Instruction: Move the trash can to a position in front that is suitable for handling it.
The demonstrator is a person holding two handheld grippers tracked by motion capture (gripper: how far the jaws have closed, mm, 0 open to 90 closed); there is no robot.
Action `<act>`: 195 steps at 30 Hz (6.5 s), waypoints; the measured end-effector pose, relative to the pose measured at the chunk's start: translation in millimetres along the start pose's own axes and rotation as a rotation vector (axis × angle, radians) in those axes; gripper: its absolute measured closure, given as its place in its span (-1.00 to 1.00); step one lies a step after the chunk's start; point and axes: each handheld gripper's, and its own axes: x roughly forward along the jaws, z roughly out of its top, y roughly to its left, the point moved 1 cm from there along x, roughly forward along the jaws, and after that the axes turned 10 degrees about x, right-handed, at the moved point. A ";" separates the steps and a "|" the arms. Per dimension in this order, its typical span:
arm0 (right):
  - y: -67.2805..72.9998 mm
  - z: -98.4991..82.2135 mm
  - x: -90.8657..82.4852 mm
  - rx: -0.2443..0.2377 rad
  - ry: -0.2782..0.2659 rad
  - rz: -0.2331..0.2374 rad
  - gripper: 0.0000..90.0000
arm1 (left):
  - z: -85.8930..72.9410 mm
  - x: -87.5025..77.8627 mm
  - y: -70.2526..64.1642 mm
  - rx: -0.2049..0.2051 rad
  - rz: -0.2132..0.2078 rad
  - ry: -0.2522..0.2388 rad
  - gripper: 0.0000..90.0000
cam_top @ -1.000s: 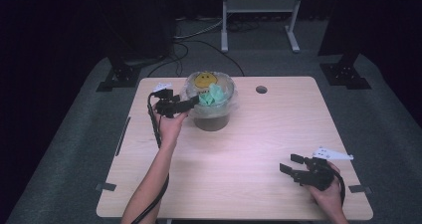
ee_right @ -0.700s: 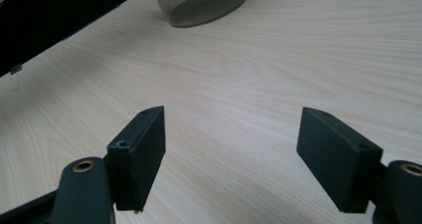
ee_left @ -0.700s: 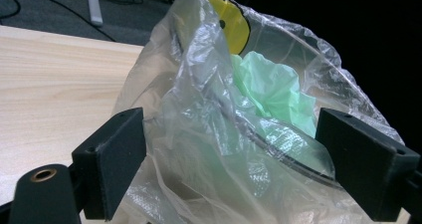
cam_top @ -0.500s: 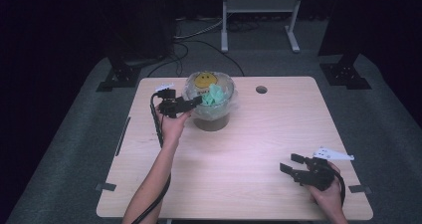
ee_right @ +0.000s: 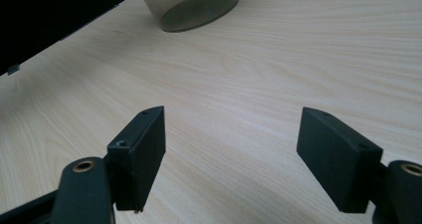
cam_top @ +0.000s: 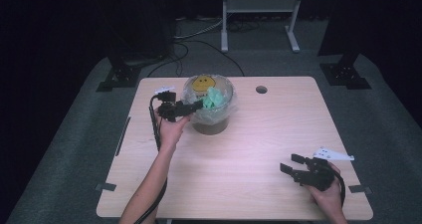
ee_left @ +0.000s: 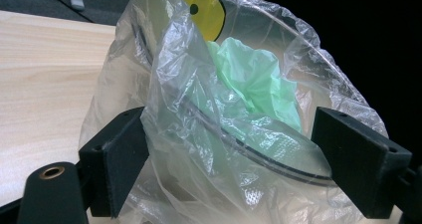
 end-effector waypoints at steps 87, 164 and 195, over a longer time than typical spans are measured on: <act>4.6 -3.2 5.8 -0.007 0.018 0.006 -0.41 | -20.6 -68.1 -16.6 0.085 0.055 -0.128 0.59; 106.0 160.6 135.2 -0.041 0.024 -0.042 0.12 | -17.8 -93.2 -25.5 0.026 -0.310 -0.301 0.97; 137.8 171.3 120.3 -0.064 0.024 0.044 0.96 | -17.2 -84.6 -42.5 0.050 -0.360 -0.298 0.96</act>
